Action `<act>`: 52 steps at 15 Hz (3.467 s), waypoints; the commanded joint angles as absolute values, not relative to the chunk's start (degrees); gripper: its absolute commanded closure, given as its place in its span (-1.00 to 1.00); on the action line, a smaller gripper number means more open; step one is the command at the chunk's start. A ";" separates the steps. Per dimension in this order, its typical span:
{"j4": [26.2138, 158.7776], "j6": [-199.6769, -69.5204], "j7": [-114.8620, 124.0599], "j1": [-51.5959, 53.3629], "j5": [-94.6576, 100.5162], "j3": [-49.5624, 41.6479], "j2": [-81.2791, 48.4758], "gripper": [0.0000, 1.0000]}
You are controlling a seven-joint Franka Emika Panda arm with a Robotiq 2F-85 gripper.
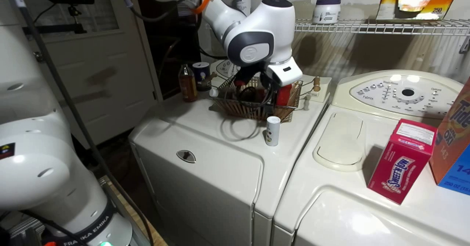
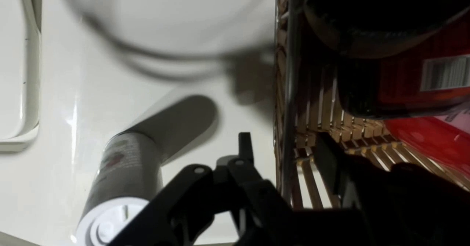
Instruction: Move the basket to the right.
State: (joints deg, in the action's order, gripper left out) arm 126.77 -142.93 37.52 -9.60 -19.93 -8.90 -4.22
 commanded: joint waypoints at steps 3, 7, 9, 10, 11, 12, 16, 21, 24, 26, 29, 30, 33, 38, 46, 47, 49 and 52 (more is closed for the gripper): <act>124.84 -144.36 38.64 -8.81 -22.38 -8.70 -7.36 0.94; 124.59 -144.30 38.63 -8.90 -22.62 -8.83 -8.20 0.97; 124.40 -143.87 38.50 -9.00 -23.03 -8.84 -8.12 0.96; 124.13 -143.43 38.42 -9.11 -23.56 -8.84 -7.90 0.96; 123.89 -143.21 38.25 -9.21 -24.18 -8.84 -7.67 0.96; 123.48 -142.69 37.87 -9.42 -25.49 -8.82 -7.27 0.96; 122.81 -141.25 33.60 -10.57 -33.56 -8.59 -5.58 0.96; 122.75 -139.81 30.41 -11.44 -37.74 -9.25 -4.77 0.96; 121.98 -138.64 29.53 -12.11 -38.36 -10.01 -4.06 0.96; 121.22 -138.06 29.42 -12.48 -38.00 -10.54 -3.54 0.96; 119.12 -136.15 30.84 -12.93 -36.71 -11.52 -3.36 0.96; 118.29 -135.72 31.32 -13.06 -36.28 -11.93 -3.40 0.96; 115.08 -132.87 32.94 -13.98 -35.29 -13.35 -4.11 0.96; 110.25 -128.65 34.83 -16.42 -35.21 -16.29 -6.09 0.96; 103.42 -128.83 47.09 -18.76 -30.27 -19.73 -11.84 0.96; 103.24 -129.62 48.80 -18.55 -28.92 -19.75 -12.28 0.96; 102.50 -131.08 52.14 -18.08 -26.35 -19.80 -13.21 0.96; 101.17 -131.61 55.05 -18.16 -25.24 -19.30 -14.76 0.96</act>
